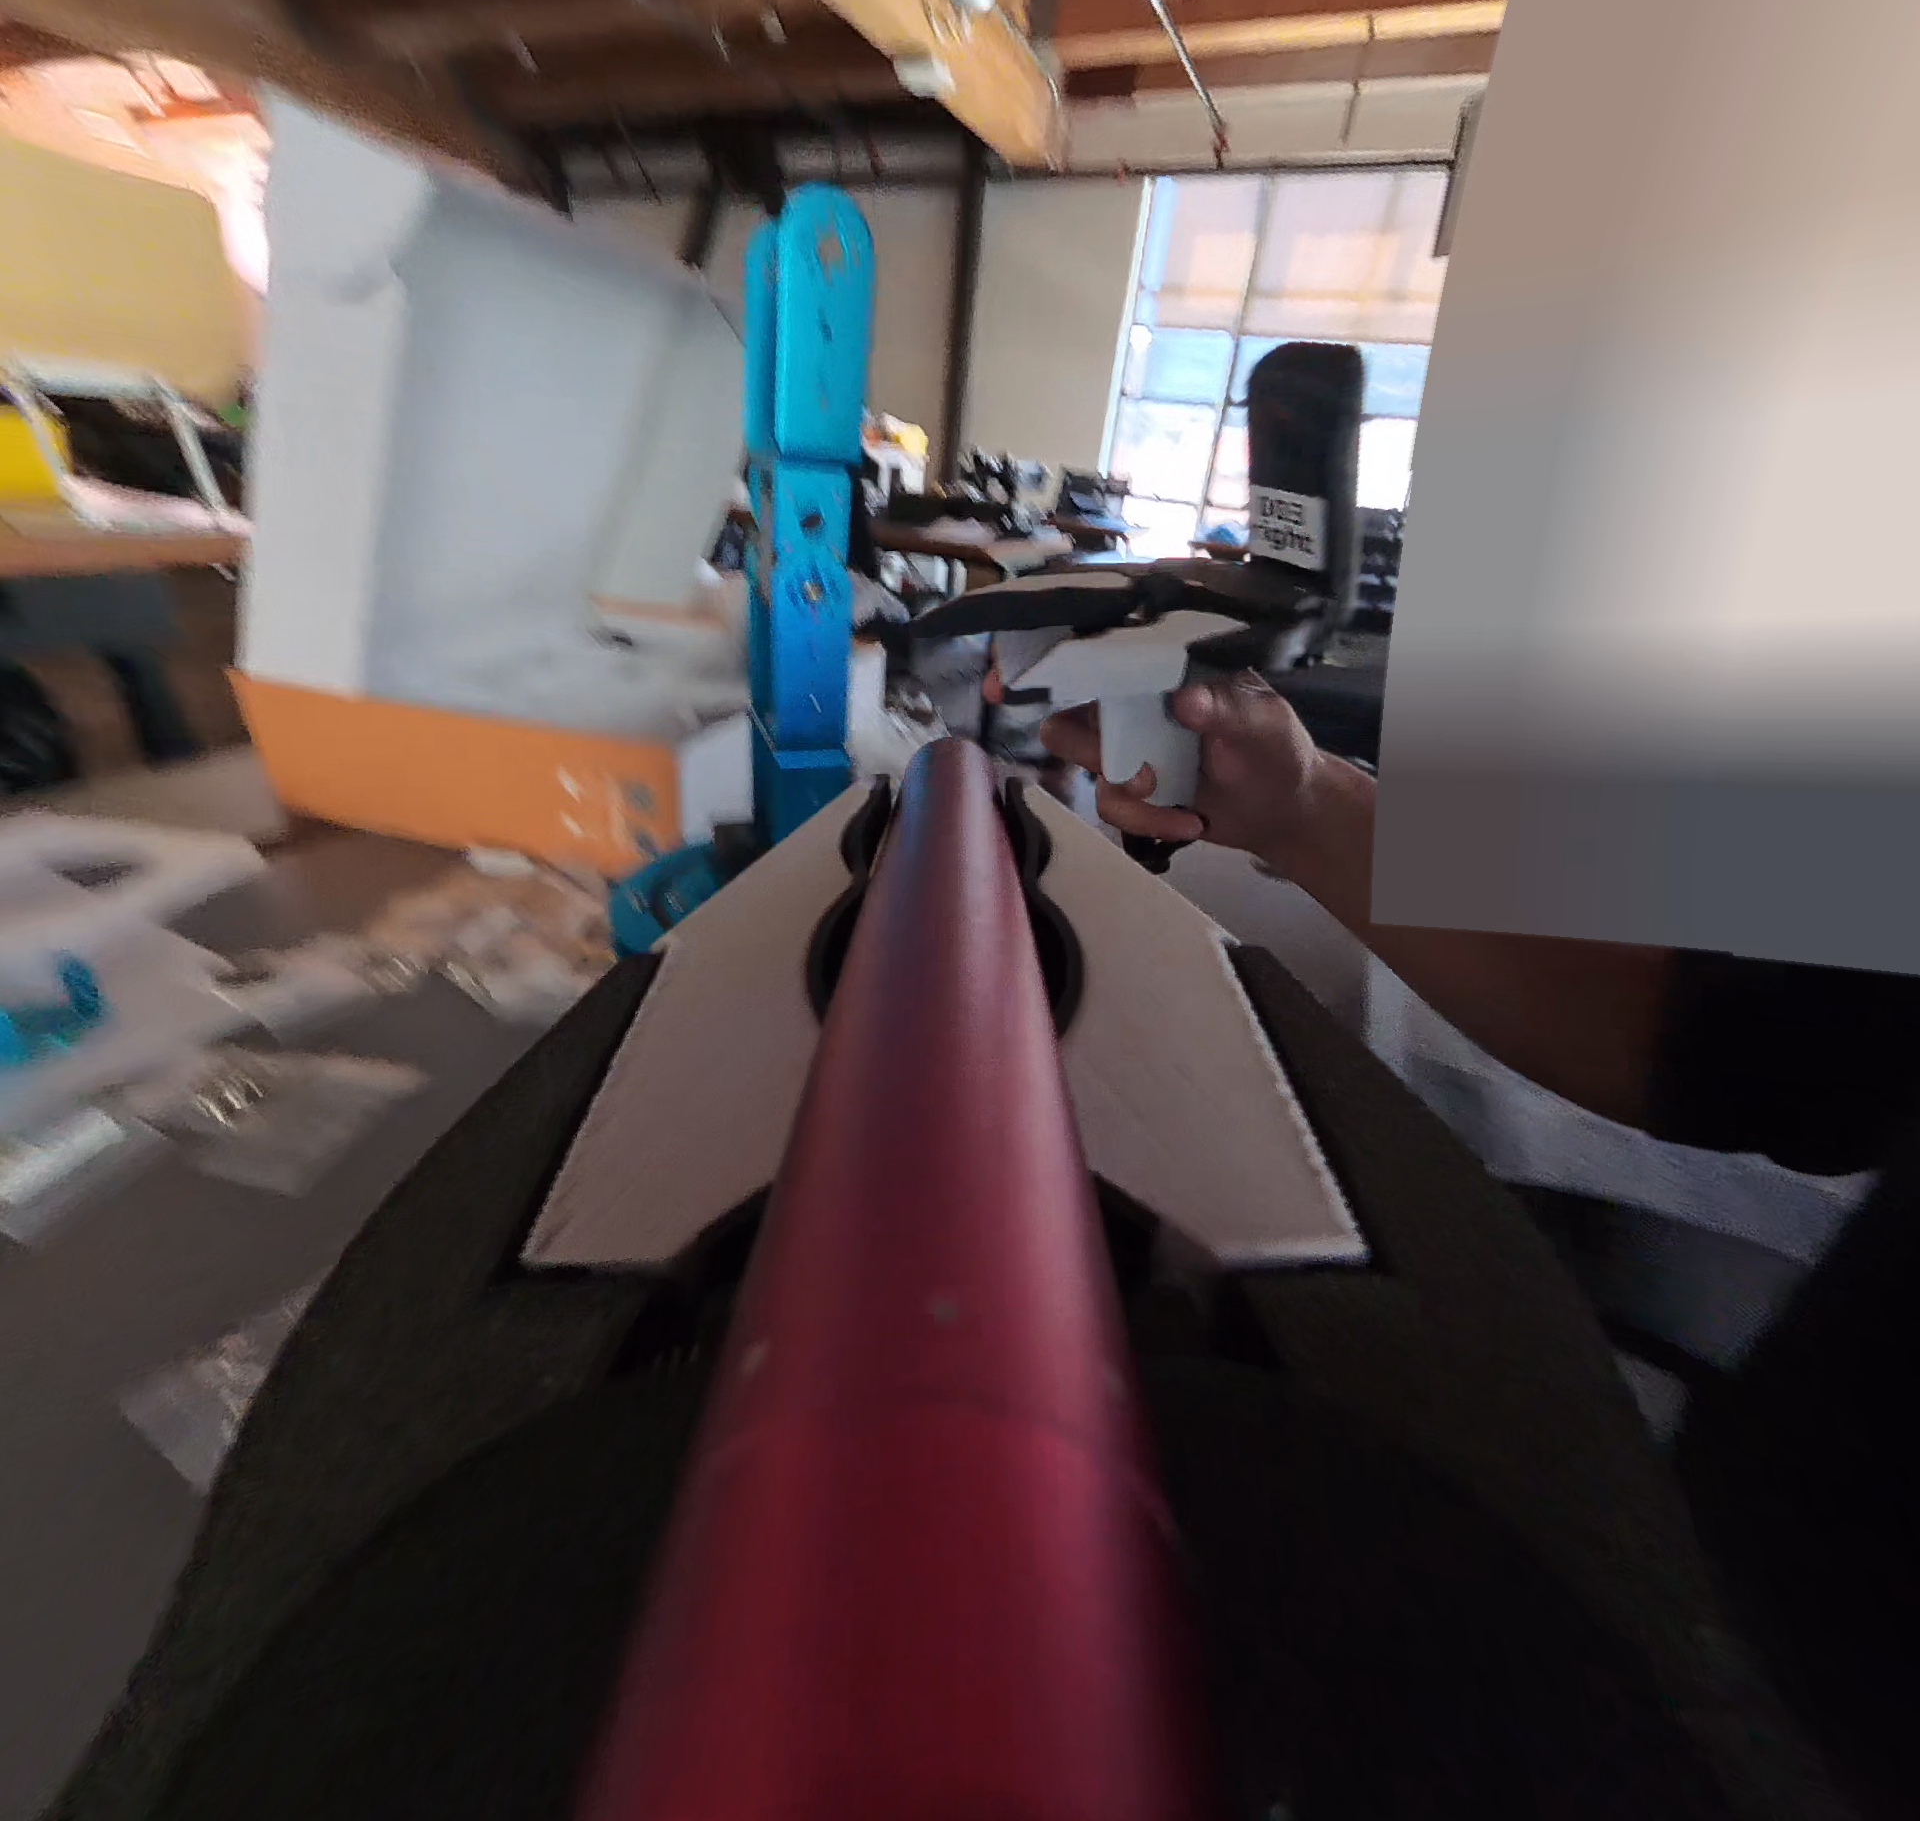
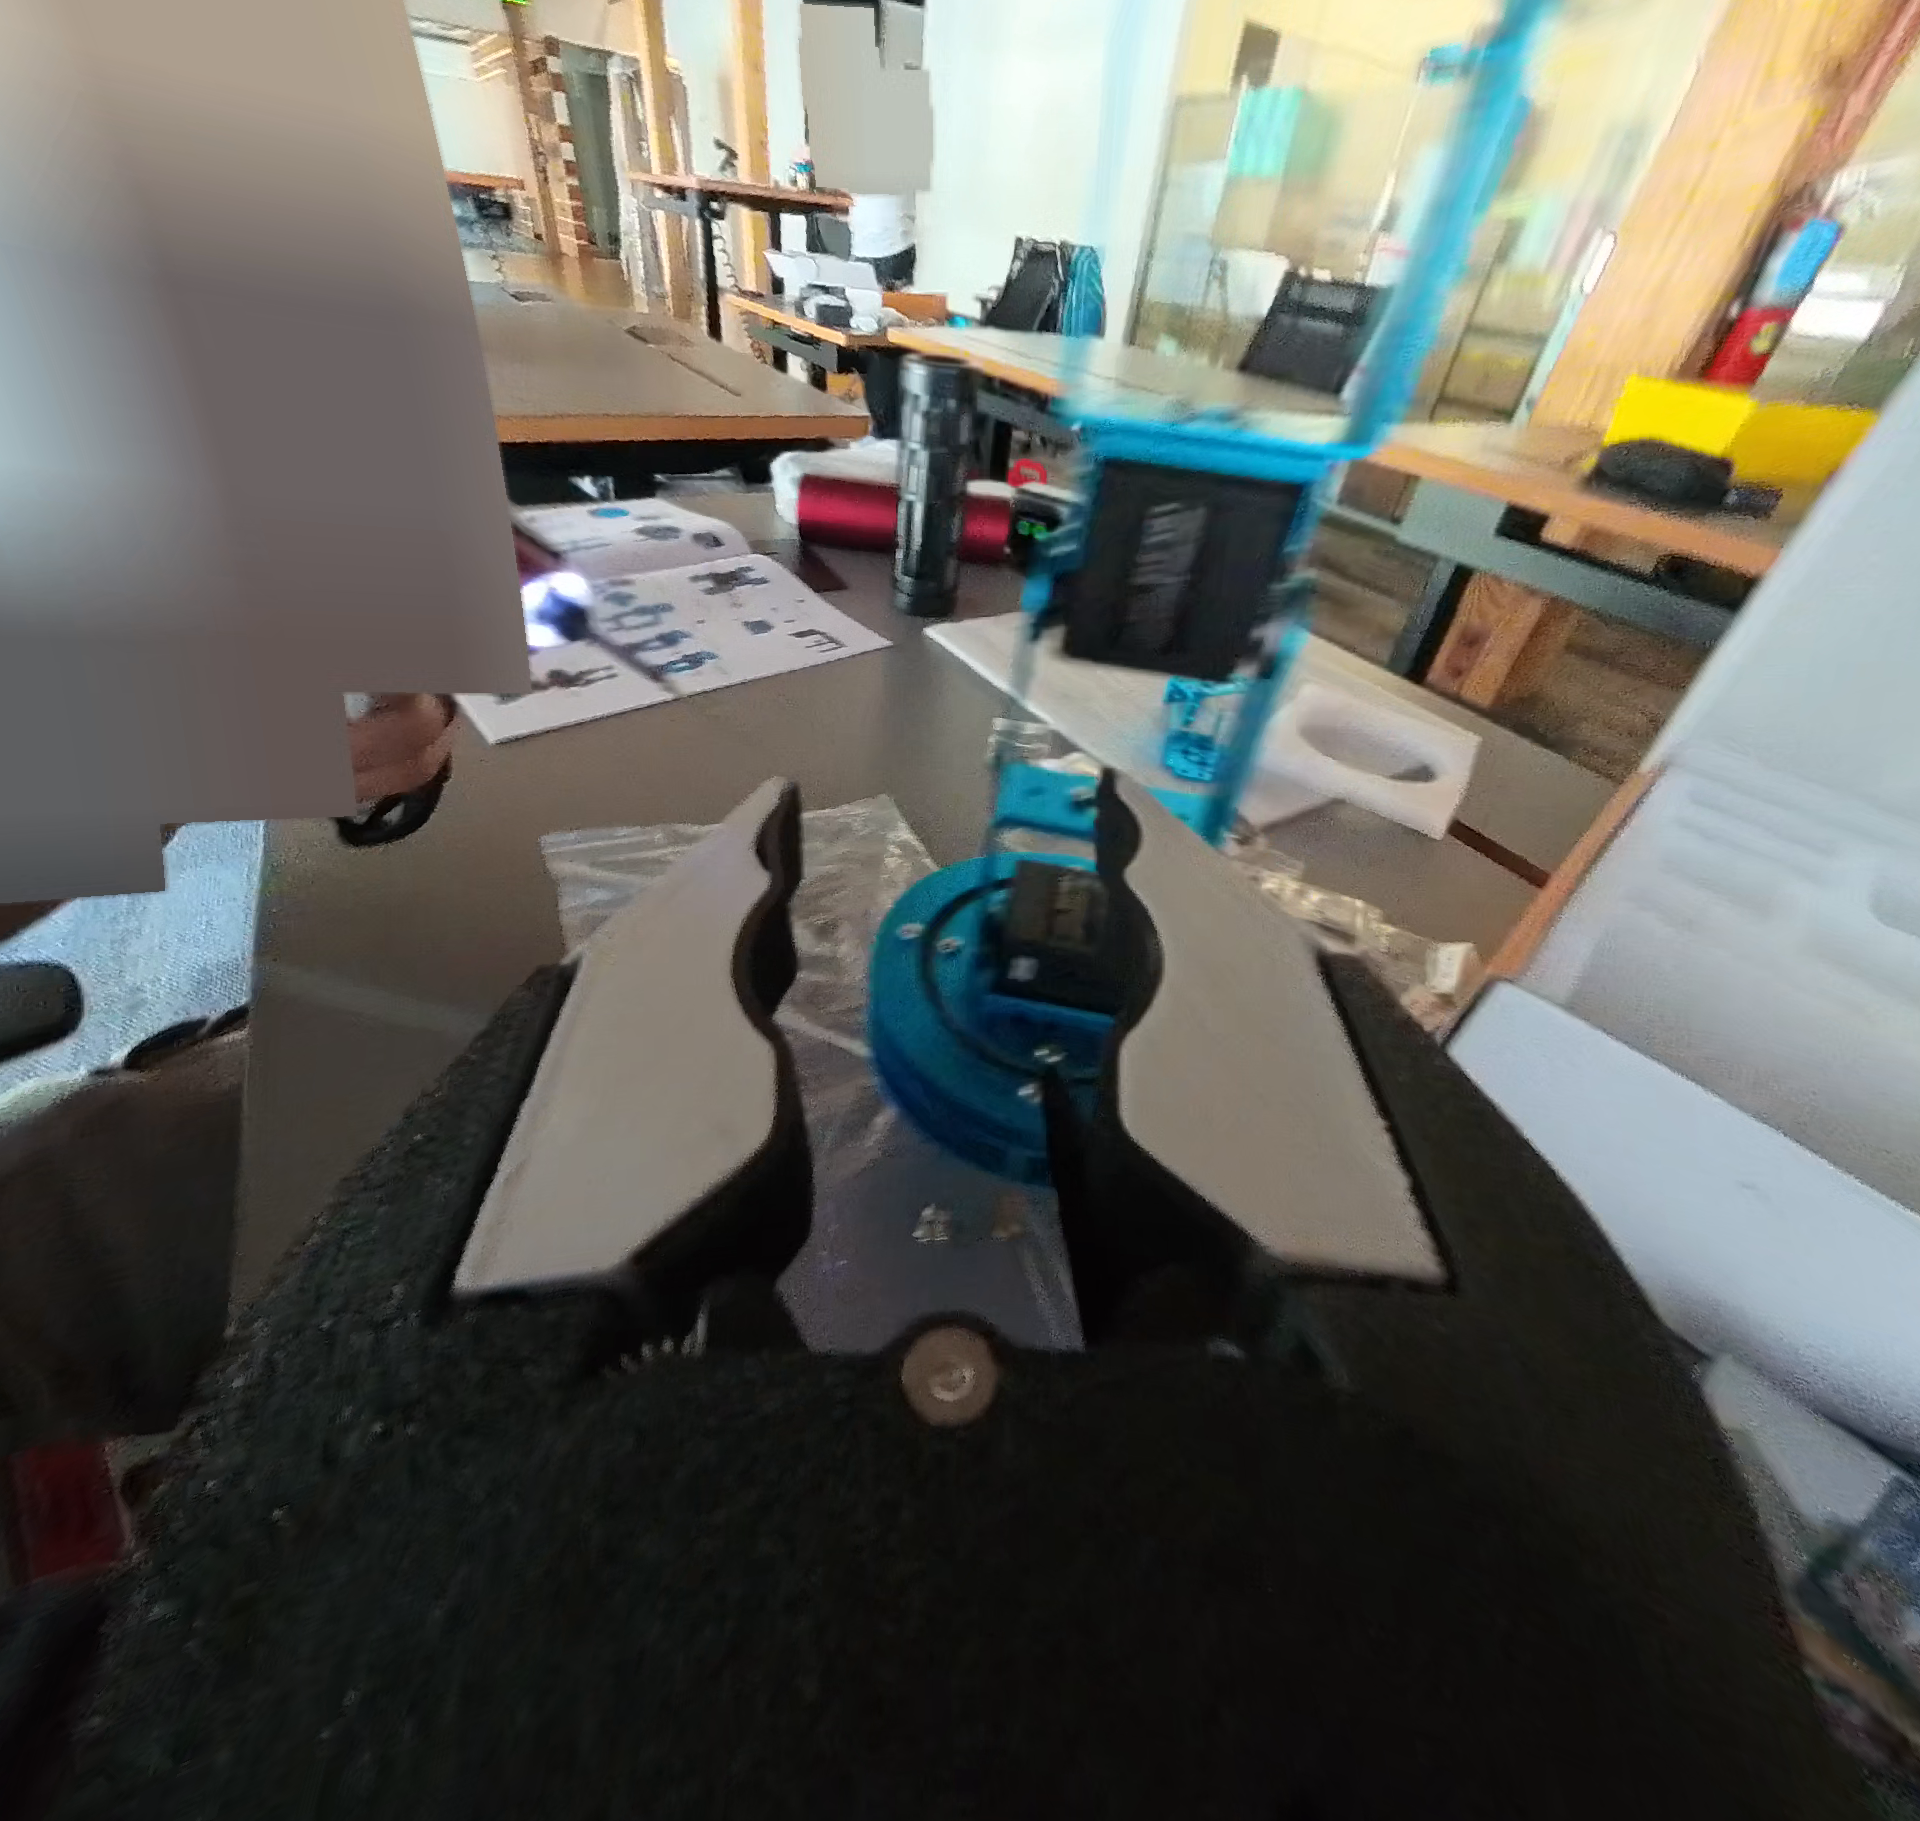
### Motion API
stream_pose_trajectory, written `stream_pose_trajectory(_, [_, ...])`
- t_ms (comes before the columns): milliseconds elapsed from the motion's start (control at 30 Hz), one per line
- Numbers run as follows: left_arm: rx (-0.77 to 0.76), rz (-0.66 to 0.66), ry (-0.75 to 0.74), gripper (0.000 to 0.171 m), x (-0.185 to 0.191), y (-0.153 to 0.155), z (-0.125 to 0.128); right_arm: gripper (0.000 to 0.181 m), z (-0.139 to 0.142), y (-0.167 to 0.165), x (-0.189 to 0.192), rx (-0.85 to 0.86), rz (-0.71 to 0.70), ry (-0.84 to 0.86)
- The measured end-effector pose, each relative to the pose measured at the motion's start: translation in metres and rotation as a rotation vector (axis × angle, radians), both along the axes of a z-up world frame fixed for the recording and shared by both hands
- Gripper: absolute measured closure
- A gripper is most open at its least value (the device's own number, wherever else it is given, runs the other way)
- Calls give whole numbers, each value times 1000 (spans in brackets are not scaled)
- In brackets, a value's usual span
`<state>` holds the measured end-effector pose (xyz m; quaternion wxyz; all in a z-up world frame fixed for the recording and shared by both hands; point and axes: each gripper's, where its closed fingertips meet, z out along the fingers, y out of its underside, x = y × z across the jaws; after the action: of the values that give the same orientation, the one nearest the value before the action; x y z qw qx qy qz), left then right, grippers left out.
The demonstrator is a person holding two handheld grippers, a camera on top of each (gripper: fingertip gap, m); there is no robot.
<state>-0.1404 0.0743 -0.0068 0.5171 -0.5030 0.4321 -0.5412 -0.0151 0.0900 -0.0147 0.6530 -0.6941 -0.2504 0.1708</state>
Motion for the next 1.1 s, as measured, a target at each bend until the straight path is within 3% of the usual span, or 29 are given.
stream_pose_trajectory(167, [50, 65, -72, 150, 10, 16, 18, 111, 23, 47, 37, -54, -14, 26])
stream_pose_trajectory(400, [43, 118, -109, 150, 25, 43, 19, 89, 39, 77, 39, -77, 190, 64])
stream_pose_trajectory(633, [171, 121, -142, 150, 49, 51, 23, 83, 19, 73, 26, -22, 317, 108])
stream_pose_trajectory(800, [184, 172, -222, 150, 44, 58, 27, 78, -4, 77, 25, -2, 236, 102])
stream_pose_trajectory(1100, [234, 179, -166, 149, 41, 56, 3, 70, -6, 81, 15, 53, 99, 57])
